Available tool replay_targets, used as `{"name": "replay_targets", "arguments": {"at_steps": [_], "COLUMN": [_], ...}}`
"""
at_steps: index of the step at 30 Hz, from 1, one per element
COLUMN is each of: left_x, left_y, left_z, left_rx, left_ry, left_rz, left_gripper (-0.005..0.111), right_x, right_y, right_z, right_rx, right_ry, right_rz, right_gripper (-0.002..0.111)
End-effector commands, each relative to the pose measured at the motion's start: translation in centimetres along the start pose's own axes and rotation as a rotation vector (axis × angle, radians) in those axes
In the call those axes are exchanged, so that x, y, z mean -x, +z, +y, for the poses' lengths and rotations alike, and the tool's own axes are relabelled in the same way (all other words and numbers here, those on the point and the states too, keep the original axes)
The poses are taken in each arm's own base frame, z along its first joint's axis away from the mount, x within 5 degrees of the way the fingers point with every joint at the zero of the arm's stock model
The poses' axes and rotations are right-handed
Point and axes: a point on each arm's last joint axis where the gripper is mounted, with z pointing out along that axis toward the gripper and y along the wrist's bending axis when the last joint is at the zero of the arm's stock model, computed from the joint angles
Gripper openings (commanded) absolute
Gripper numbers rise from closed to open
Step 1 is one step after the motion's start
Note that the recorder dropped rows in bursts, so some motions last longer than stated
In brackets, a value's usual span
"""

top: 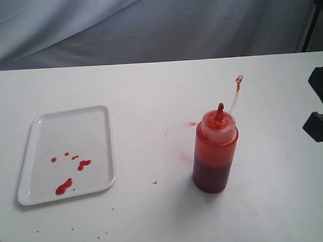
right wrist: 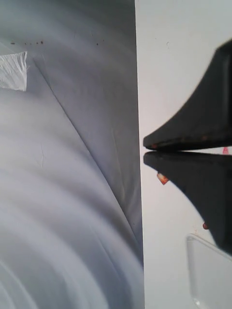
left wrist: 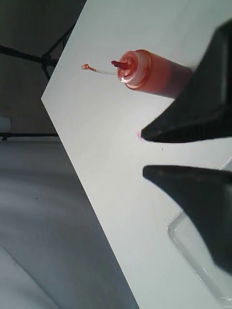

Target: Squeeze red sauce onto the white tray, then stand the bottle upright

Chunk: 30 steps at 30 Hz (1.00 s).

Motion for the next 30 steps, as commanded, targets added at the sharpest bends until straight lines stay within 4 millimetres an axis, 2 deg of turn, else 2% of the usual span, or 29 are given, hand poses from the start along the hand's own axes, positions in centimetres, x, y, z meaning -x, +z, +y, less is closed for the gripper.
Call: {"name": "replay_targets", "arguments": {"at_steps": [1, 4, 8, 13, 17, 25, 27, 30], "left_x": [-1.8, -3.2, -4.4, -6.2, -6.8, -6.9, -6.6, -6.9], "left_y": [-0.9, -1.2, -1.5, -1.1, -1.0, -1.0, -1.0, -2.6], "left_z": [-0.1, -0.3, -1.0, -2.3, -2.6, -2.6, -2.5, -2.3], "left_rx": [0.033, 0.032, -0.028, -0.177, -0.196, -0.197, -0.188, -0.126], "left_ry": [-0.003, -0.022, -0.150, -0.304, -0.289, -0.285, -0.270, -0.121], "left_rz": [-0.064, -0.079, -0.136, -0.033, 0.028, 0.030, 0.003, -0.157], "left_gripper": [0.000, 0.000, 0.000, 0.000, 0.000, 0.000, 0.000, 0.000], "right_x": [-0.1, -0.1, -0.1, -0.1, -0.1, -0.1, -0.1, -0.1], "right_y": [0.0, 0.0, 0.0, 0.0, 0.0, 0.0, 0.0, 0.0], "right_z": [-0.3, -0.3, -0.3, -0.2, -0.2, -0.2, -0.2, -0.2], "right_rx": [-0.021, -0.021, -0.021, -0.020, -0.020, -0.020, -0.020, -0.020], "right_ry": [0.004, 0.004, 0.004, 0.002, 0.002, 0.002, 0.002, 0.002], "right_rz": [-0.005, -0.005, -0.005, -0.005, -0.005, -0.005, -0.005, -0.005], "right_gripper": [0.000, 0.000, 0.000, 0.000, 0.000, 0.000, 0.000, 0.000]}}
